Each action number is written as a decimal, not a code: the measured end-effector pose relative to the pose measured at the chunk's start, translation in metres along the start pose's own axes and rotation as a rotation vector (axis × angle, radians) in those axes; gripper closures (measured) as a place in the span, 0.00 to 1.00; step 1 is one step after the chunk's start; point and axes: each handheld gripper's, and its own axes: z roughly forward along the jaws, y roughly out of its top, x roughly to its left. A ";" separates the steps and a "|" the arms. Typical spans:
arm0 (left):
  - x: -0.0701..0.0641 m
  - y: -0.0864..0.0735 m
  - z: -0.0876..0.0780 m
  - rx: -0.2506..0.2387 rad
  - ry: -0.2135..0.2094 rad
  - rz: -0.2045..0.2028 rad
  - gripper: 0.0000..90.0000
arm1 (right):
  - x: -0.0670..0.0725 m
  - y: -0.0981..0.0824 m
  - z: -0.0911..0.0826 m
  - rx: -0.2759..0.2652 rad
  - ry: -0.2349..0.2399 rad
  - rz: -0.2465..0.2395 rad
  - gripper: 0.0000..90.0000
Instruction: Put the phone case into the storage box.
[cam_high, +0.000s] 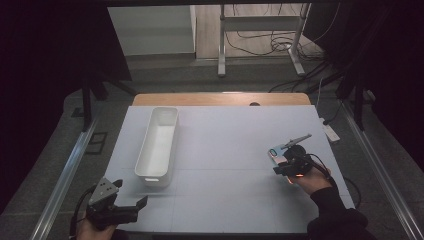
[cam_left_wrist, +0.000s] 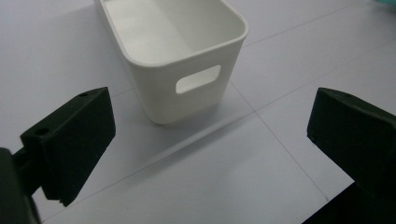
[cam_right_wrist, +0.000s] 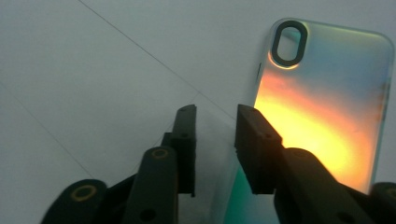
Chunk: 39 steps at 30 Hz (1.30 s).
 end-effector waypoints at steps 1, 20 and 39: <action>0.000 0.000 0.000 0.000 0.000 0.000 0.02 | 0.000 0.000 0.000 0.000 -0.009 -0.002 0.67; 0.000 0.000 0.000 -0.001 0.002 -0.004 0.02 | -0.016 -0.002 -0.006 -0.045 -0.120 0.060 0.11; 0.001 0.000 0.000 0.000 0.003 -0.009 0.02 | -0.032 -0.010 -0.001 -0.021 -0.146 0.124 0.00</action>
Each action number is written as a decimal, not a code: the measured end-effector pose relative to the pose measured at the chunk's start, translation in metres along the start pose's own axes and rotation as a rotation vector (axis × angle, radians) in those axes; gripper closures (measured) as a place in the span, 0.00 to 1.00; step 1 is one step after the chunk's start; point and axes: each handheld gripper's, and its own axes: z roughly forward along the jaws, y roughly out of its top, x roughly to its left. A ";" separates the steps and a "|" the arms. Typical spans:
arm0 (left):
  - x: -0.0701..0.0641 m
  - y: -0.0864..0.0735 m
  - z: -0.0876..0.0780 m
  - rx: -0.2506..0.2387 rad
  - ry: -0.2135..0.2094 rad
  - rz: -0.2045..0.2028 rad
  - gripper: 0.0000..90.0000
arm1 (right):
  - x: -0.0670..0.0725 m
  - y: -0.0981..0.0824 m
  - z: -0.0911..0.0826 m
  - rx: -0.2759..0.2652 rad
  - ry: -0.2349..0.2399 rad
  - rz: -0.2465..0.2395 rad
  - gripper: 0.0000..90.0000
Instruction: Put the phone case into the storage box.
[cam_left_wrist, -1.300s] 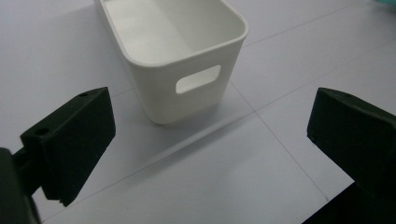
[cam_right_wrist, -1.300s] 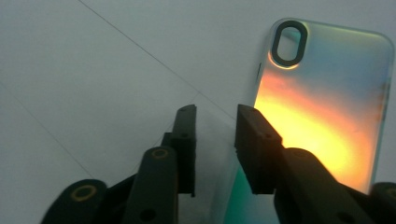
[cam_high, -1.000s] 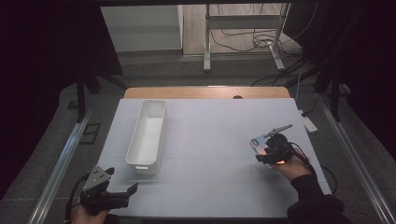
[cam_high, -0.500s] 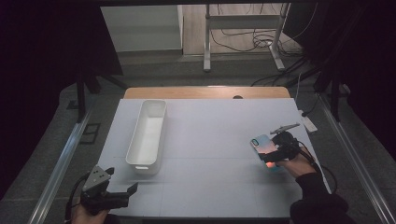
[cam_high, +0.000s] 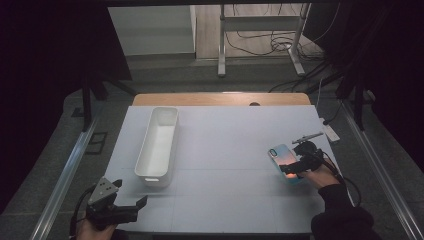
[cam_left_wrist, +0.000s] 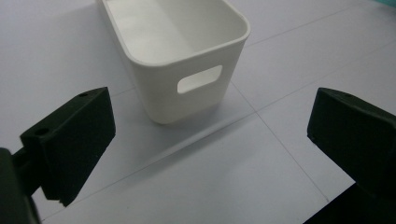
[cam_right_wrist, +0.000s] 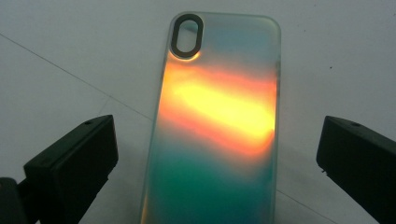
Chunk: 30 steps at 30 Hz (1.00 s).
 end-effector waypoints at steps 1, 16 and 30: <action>0.000 0.000 0.000 0.000 0.000 0.000 0.02 | 0.000 -0.001 0.002 0.003 0.001 0.001 0.00; 0.000 0.000 0.000 0.002 0.001 0.000 0.02 | -0.003 -0.008 0.026 0.100 -0.017 -0.015 0.00; 0.001 0.000 0.000 -0.002 0.001 -0.011 0.01 | 0.001 -0.005 0.022 0.126 -0.017 -0.024 0.15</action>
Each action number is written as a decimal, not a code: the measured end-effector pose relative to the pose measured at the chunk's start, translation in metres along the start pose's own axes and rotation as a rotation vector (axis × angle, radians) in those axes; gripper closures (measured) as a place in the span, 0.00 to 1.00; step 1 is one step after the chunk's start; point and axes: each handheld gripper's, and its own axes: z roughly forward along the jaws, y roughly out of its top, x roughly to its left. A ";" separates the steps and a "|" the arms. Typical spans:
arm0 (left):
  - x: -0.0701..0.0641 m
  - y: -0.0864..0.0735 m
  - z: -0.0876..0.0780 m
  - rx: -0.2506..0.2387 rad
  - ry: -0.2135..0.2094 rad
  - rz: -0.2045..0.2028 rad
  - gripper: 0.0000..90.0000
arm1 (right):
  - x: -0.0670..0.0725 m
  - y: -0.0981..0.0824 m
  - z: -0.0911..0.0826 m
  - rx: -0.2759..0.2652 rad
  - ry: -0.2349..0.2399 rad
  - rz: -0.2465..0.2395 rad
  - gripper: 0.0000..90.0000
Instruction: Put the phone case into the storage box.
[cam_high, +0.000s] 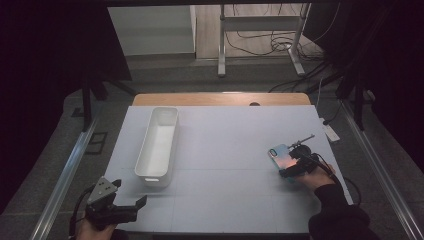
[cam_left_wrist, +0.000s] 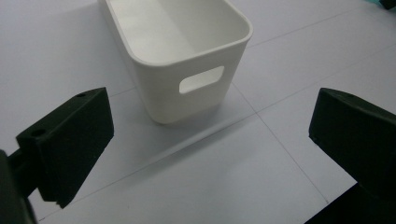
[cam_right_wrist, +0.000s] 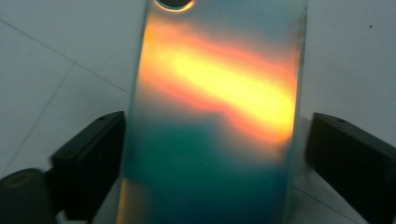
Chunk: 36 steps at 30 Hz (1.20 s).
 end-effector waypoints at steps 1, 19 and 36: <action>0.000 0.000 0.000 0.000 0.001 0.001 0.01 | 0.001 0.000 -0.002 0.001 0.003 -0.001 0.17; 0.003 0.001 0.001 0.003 -0.036 -0.009 0.01 | 0.002 0.000 -0.003 -0.004 0.000 0.011 0.19; 0.001 0.001 0.000 -0.004 -0.039 0.005 0.00 | 0.005 0.001 -0.019 -0.119 0.046 -0.004 0.19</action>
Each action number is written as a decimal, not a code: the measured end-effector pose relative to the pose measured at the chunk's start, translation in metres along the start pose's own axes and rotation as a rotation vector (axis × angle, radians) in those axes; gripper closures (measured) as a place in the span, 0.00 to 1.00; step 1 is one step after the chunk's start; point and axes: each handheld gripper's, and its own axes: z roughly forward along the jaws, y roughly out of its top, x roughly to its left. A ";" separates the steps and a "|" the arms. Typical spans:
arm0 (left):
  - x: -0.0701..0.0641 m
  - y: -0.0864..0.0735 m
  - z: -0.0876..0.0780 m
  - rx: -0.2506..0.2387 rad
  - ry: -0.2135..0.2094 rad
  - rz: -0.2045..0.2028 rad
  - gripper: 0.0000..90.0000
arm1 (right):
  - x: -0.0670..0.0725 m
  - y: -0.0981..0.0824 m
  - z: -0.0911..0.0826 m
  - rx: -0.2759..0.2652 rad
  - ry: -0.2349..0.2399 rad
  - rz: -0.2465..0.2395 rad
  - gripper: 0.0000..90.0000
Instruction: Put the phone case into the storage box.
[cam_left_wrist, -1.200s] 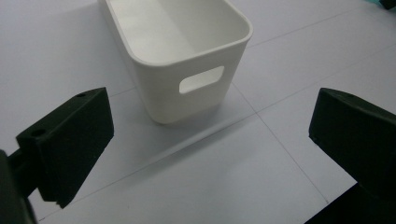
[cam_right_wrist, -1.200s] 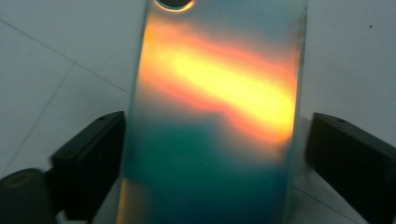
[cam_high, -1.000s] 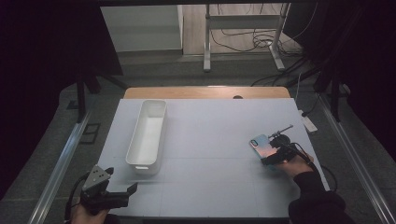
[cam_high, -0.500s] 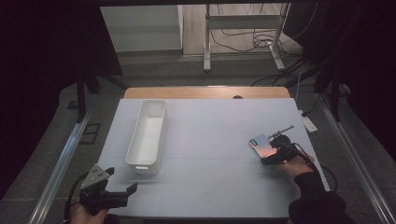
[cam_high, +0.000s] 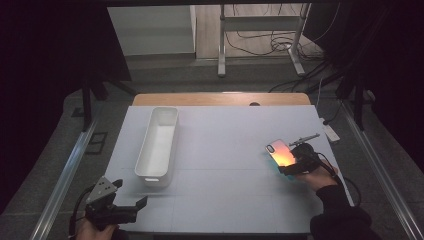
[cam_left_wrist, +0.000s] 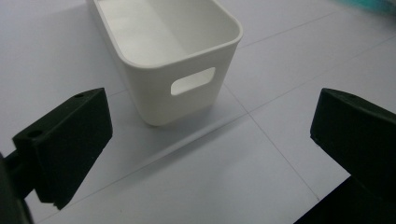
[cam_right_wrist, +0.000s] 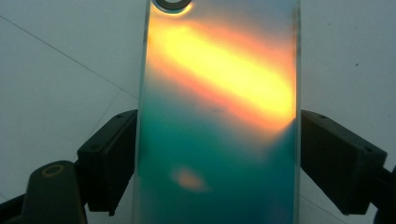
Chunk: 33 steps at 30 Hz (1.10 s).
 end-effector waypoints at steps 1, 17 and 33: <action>0.000 0.000 0.000 0.000 0.002 0.000 0.00 | 0.000 0.000 -0.001 -0.007 0.004 -0.003 0.19; -0.002 0.009 0.000 -0.041 -0.030 0.022 0.00 | 0.009 0.004 -0.024 -0.147 0.090 -0.037 0.19; -0.009 0.030 0.009 -0.079 -0.081 0.063 0.00 | 0.019 0.005 -0.040 -0.253 0.162 -0.057 0.19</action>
